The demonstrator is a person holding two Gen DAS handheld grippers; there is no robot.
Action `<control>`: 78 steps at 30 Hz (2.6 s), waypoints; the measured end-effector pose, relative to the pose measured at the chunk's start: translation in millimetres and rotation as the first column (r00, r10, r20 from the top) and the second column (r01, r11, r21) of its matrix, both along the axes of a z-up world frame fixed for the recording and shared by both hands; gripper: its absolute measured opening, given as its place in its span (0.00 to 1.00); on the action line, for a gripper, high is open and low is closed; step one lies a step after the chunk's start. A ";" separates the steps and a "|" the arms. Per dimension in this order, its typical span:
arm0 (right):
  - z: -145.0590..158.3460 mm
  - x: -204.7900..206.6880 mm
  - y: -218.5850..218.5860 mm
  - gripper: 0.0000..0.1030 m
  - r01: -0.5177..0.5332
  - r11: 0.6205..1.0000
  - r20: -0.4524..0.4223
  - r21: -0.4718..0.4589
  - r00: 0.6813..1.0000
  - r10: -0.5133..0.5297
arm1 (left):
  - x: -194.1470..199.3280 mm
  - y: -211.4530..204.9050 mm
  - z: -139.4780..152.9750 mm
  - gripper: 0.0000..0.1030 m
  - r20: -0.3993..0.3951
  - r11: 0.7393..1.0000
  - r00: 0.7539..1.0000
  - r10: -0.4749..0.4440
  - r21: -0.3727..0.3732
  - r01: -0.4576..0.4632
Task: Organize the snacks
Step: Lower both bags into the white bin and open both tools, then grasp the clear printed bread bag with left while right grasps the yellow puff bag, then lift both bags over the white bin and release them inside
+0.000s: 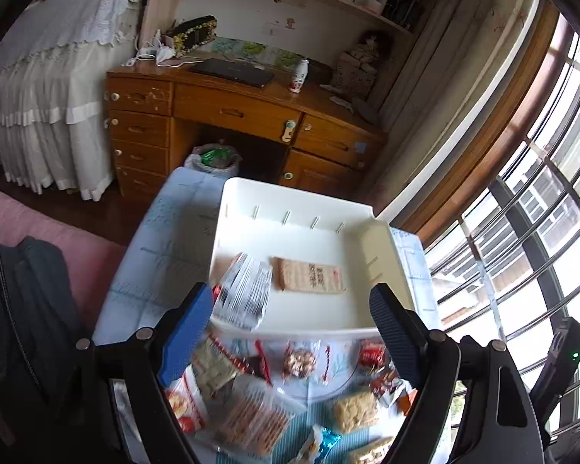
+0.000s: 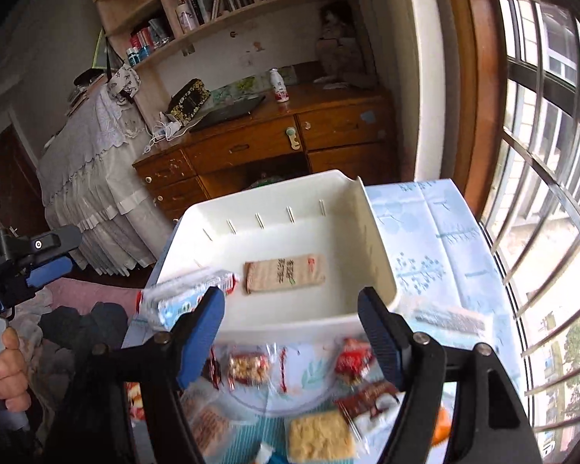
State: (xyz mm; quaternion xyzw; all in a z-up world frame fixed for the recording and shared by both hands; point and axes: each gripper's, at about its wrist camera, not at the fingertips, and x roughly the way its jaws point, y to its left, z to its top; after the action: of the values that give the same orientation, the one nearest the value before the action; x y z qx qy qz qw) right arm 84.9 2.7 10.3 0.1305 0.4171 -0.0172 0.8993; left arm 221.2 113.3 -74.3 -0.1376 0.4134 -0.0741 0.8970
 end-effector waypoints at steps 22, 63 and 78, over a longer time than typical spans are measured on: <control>-57.5 -135.4 -58.4 0.70 0.333 0.906 -0.453 0.261 0.871 -0.190 | -105.2 -44.3 -44.1 0.86 -0.128 0.969 0.988 -0.088 0.218 0.115; -196.4 -117.1 -34.2 0.62 0.747 0.640 -0.935 0.181 0.333 -0.123 | -8.9 -79.3 -233.2 0.69 -0.578 0.854 0.782 -0.232 0.264 0.449; -130.3 -124.3 -68.0 0.60 0.667 0.681 -0.794 0.302 0.572 -0.208 | -60.9 -54.3 -162.2 0.67 -0.459 0.895 0.832 -0.311 0.153 0.419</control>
State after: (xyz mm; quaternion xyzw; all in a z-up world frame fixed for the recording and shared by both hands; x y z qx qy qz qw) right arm -39.4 -65.3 -120.0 0.4822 0.6615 -0.1746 0.5471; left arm 160.3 59.0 -236.6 0.0445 0.6225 -0.1613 0.7645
